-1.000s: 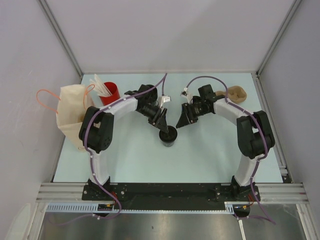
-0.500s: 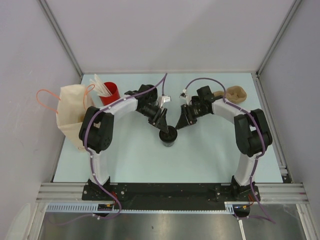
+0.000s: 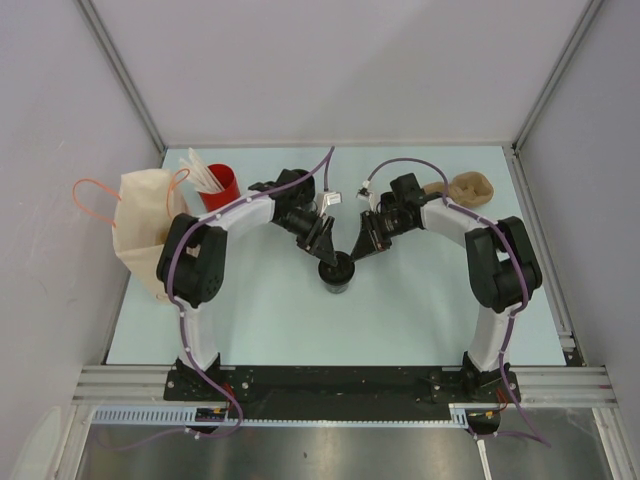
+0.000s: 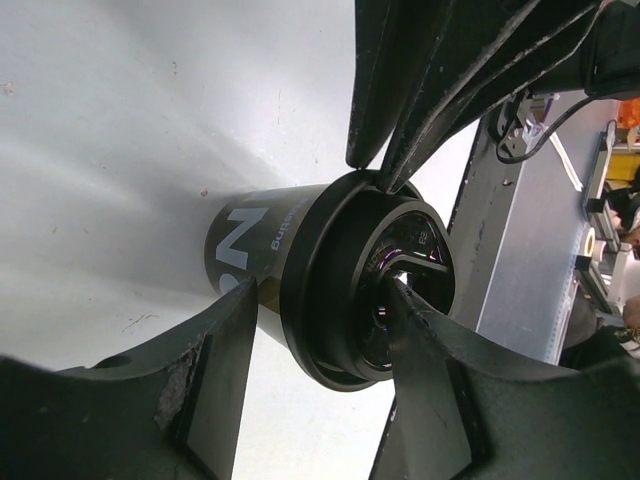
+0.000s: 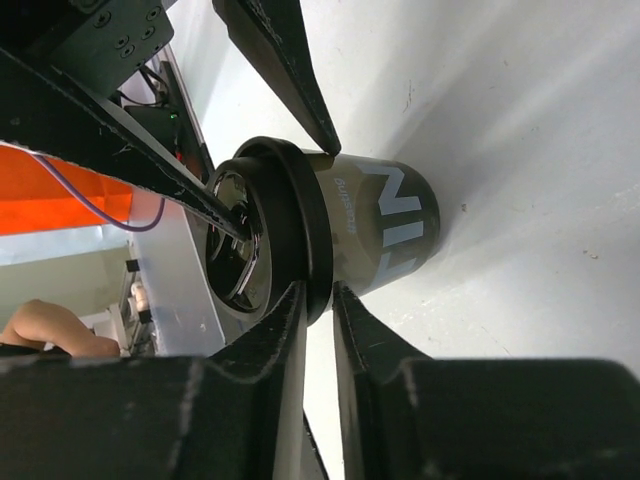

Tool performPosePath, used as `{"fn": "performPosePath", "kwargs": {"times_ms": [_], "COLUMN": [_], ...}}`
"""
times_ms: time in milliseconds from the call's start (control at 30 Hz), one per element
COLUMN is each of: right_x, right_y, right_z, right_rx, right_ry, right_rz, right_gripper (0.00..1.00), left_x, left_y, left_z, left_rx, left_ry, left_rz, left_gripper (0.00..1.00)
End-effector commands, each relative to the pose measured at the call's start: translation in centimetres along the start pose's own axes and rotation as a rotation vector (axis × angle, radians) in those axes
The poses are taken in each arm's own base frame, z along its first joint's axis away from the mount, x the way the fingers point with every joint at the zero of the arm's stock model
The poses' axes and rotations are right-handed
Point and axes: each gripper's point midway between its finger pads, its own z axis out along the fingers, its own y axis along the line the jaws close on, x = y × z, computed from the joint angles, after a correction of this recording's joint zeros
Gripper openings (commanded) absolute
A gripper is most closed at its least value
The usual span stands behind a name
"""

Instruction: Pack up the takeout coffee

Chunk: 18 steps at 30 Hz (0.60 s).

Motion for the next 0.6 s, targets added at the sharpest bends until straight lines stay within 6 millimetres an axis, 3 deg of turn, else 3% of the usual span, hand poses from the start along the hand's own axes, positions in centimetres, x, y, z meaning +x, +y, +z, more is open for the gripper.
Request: {"fn": "performPosePath", "kwargs": {"times_ms": [0, 300, 400, 567], "right_x": [0.9, 2.0, 0.9, -0.9], "right_y": [-4.0, -5.6, -4.7, -3.0], "right_z": [1.1, 1.8, 1.3, -0.3], "right_rx": [0.175, 0.295, 0.302, 0.320], "right_ry": [0.031, 0.086, 0.068, 0.017], "right_rz": [0.009, -0.026, -0.080, -0.173], "right_gripper": [0.18, 0.17, 0.26, 0.50], "left_x": [2.1, 3.5, 3.6, 3.8], "left_y": [4.5, 4.7, 4.7, 4.7], "left_z": [0.1, 0.0, 0.0, 0.2], "left_rx": [-0.205, -0.222, -0.221, -0.214], "left_ry": [0.071, 0.092, 0.094, 0.093], "left_rz": [0.080, 0.085, 0.083, 0.079], "left_gripper": [0.57, 0.57, 0.57, 0.57]}}
